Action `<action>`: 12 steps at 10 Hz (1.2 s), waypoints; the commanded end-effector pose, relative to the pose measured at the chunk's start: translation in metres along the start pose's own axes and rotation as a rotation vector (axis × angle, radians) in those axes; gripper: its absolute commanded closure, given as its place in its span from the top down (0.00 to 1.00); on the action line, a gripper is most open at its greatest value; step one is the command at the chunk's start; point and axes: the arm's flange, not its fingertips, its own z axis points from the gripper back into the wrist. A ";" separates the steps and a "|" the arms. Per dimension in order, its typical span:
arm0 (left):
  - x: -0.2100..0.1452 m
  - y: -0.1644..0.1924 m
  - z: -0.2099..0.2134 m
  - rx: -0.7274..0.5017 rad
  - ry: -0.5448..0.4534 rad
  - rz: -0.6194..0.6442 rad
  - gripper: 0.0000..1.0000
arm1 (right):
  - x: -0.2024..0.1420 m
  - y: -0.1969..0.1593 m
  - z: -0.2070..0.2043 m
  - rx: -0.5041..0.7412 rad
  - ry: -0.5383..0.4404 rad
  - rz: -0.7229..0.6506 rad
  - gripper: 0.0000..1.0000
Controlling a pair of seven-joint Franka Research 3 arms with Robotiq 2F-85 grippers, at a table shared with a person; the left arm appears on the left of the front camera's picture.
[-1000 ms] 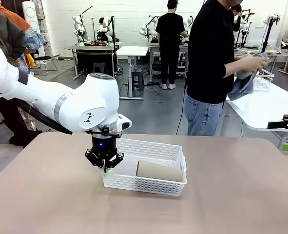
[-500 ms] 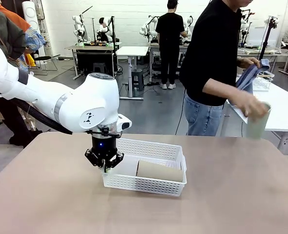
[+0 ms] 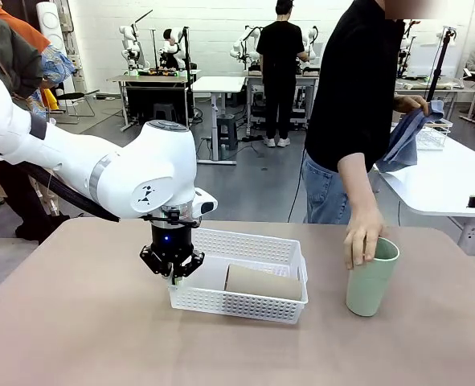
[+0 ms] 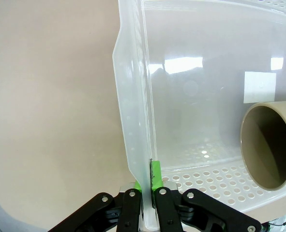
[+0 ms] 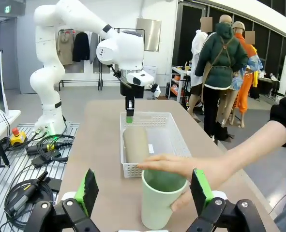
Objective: Clean and organize the cups into the basket.
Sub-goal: Pick up the Reusable plastic cup from the right side of the table and stack it inside the Organizing basket in the center of the table.
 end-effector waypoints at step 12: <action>-0.001 0.000 0.000 0.004 -0.002 0.001 0.00 | -0.053 -0.018 -0.037 0.003 0.147 -0.084 1.00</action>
